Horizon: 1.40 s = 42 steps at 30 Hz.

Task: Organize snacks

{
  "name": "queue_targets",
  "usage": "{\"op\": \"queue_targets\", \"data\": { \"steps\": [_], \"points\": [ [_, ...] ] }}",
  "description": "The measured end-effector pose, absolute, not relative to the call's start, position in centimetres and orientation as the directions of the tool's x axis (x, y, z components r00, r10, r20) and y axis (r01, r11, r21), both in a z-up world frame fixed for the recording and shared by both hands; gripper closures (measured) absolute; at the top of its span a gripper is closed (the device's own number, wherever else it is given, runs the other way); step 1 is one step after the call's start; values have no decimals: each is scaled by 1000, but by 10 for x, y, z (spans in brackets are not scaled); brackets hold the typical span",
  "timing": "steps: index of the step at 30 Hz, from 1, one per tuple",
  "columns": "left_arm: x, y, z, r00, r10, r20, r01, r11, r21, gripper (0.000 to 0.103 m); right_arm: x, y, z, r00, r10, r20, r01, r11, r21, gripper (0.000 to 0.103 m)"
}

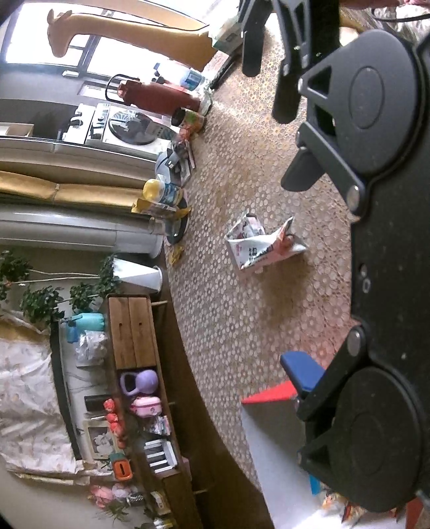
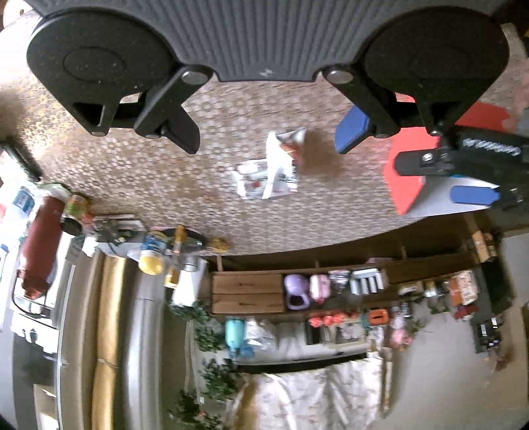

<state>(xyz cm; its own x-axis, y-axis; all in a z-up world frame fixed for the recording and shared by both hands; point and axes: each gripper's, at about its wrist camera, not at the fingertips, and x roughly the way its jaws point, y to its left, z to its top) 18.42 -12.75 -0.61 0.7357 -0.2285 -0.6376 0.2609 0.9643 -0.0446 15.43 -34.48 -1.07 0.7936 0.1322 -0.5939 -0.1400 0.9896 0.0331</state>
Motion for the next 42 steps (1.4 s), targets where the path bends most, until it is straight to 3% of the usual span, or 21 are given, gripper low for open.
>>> {"op": "queue_targets", "data": {
  "steps": [21,35,38,42],
  "points": [
    [278,-181,-76,658,-171,-733,248,969,-3,0,290,-381,-74,703,122,-701,-43,991,129,14],
    [337,-193,-122,576,-197,-793,227,971,-76,1,347,-384,-110,666,140,-732,-43,988,149,14],
    [345,-195,-131,557,-195,-807,230,970,-76,9,353,-381,-116,661,147,-736,-52,987,151,14],
    [356,-194,-142,521,-205,-829,225,969,-98,29,360,-376,-122,655,159,-738,-55,985,164,14]
  ]
}}
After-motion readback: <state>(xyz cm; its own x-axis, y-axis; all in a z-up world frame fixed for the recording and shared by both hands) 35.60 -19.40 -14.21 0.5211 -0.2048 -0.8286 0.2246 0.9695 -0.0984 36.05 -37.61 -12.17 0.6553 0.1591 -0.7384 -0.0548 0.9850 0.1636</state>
